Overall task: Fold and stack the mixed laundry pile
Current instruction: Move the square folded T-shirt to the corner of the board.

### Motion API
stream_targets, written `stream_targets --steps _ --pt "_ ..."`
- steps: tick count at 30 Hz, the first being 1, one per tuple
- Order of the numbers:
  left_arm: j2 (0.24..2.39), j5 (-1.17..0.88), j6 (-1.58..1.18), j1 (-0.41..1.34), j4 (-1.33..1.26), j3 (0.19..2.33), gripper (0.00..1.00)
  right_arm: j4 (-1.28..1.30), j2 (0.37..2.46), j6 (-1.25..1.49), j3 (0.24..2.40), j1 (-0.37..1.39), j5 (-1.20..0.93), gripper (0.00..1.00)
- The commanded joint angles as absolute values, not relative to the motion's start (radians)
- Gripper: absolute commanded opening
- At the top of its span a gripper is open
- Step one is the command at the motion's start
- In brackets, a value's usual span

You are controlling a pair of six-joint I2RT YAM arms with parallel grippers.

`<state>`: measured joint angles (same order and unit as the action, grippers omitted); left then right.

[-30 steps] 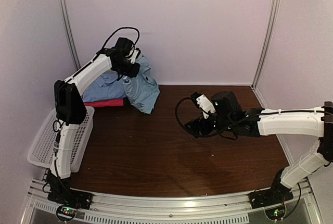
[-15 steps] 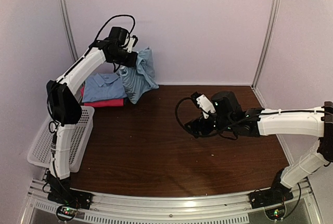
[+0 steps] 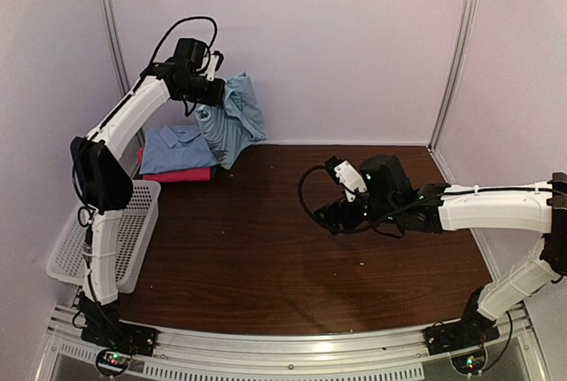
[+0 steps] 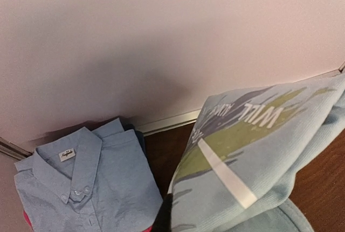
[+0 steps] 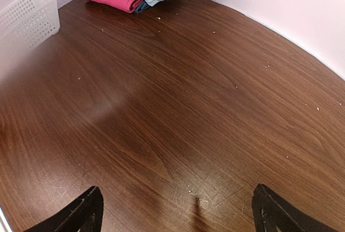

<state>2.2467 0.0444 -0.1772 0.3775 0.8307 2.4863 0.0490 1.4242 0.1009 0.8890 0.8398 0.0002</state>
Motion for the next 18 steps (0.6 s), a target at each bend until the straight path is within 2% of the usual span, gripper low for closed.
stream_targets --steps 1,8,18 --pt "2.185 0.056 -0.187 0.306 0.734 2.446 0.00 0.041 1.438 0.097 0.904 0.835 0.004 0.96" --pt "2.202 0.036 -0.190 0.197 0.676 2.320 0.00 0.053 1.469 0.089 0.929 0.833 0.002 0.97" --pt "2.282 0.010 -0.161 0.040 0.624 2.296 0.00 0.071 1.530 0.087 0.970 0.831 0.002 0.97"
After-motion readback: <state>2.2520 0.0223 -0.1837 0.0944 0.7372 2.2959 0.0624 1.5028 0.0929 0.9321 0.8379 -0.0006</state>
